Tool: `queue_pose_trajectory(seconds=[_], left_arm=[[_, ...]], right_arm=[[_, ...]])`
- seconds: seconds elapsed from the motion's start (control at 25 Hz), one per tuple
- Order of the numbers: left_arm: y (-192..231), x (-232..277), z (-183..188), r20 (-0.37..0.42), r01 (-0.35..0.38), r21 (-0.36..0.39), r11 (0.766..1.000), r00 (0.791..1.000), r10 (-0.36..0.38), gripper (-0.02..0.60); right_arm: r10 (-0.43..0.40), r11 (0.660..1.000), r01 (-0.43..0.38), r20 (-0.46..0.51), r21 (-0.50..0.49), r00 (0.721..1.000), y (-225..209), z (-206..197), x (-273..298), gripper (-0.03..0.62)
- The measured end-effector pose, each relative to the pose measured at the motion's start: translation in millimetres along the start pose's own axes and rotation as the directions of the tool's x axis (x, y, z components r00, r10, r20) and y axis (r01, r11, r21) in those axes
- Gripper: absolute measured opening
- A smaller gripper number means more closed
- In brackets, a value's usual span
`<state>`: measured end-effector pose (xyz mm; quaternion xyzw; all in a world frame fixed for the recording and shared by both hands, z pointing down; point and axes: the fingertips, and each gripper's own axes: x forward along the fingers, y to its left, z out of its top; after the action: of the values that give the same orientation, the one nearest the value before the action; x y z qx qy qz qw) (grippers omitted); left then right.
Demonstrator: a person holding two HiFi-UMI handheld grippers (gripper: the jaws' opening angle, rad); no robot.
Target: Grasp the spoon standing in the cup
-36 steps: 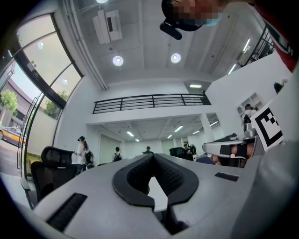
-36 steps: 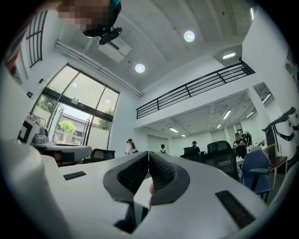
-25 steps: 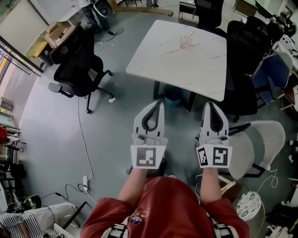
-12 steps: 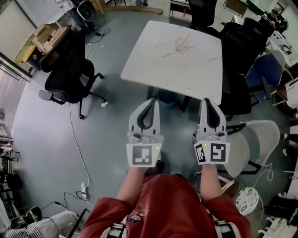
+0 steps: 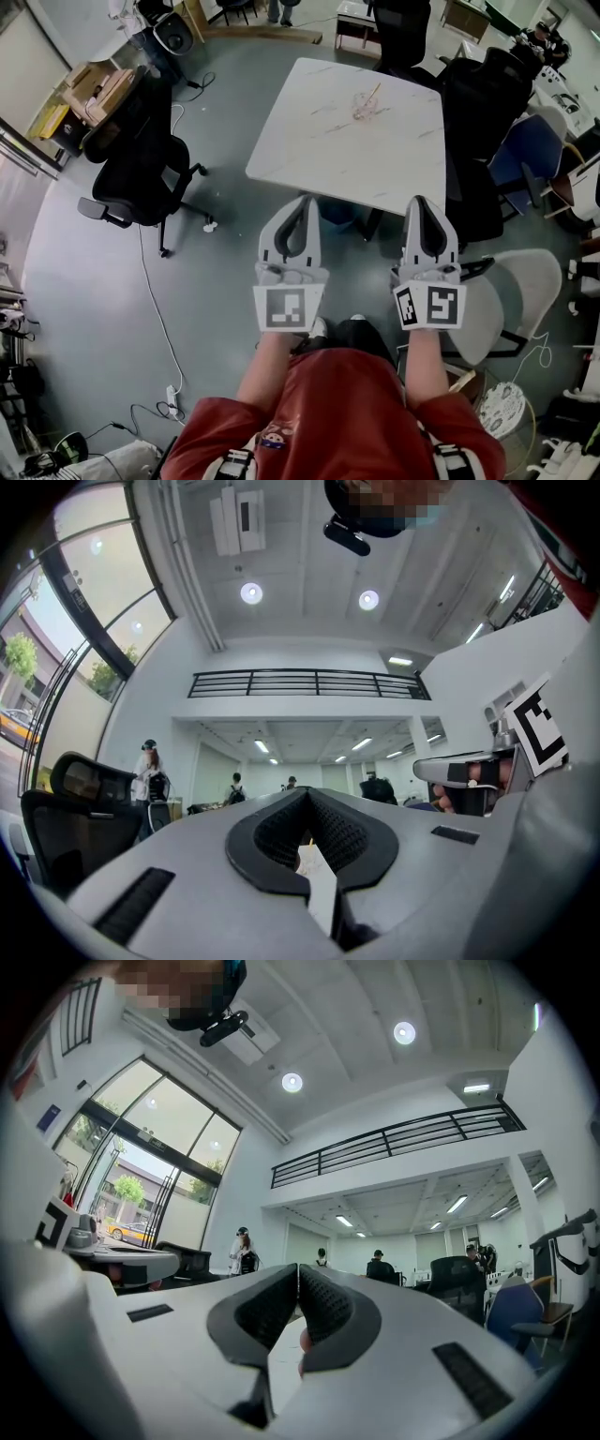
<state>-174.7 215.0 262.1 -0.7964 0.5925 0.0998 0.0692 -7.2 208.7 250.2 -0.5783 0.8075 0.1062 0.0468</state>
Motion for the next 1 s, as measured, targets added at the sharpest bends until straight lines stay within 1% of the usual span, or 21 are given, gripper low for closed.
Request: queue_pose_trajectory(seconds=[0.32, 0.48, 0.6, 0.72, 1.0], left_arm=[[-3, 16, 11, 0.045, 0.013, 0.054, 0.998, 0.999, -0.016, 0.009], [-8, 33, 13, 0.067, 0.018, 0.069, 0.997, 0.997, -0.023, 0.009], [-15, 52, 10, 0.065, 0.027, 0.070, 0.997, 0.997, -0.032, 0.009], [-24, 76, 7, 0.066, 0.040, 0.086, 0.995, 0.997, -0.046, 0.009], [-30, 134, -16, 0.036, 0.068, 0.089, 0.994, 0.997, -0.072, 0.009]], right_arm=[[-0.006, 1.000, 0.005, 0.051, 0.017, 0.999, -11, 3, 12, 0.017], [-0.006, 1.000, 0.006, 0.067, -0.003, 0.998, -22, -1, 25, 0.017], [-0.011, 1.000, 0.011, 0.072, -0.006, 0.997, -36, -5, 36, 0.017], [-0.022, 1.000, 0.021, 0.077, 0.018, 0.997, -57, -12, 51, 0.017], [-0.048, 0.997, 0.045, 0.054, 0.055, 0.997, -96, -38, 92, 0.017]])
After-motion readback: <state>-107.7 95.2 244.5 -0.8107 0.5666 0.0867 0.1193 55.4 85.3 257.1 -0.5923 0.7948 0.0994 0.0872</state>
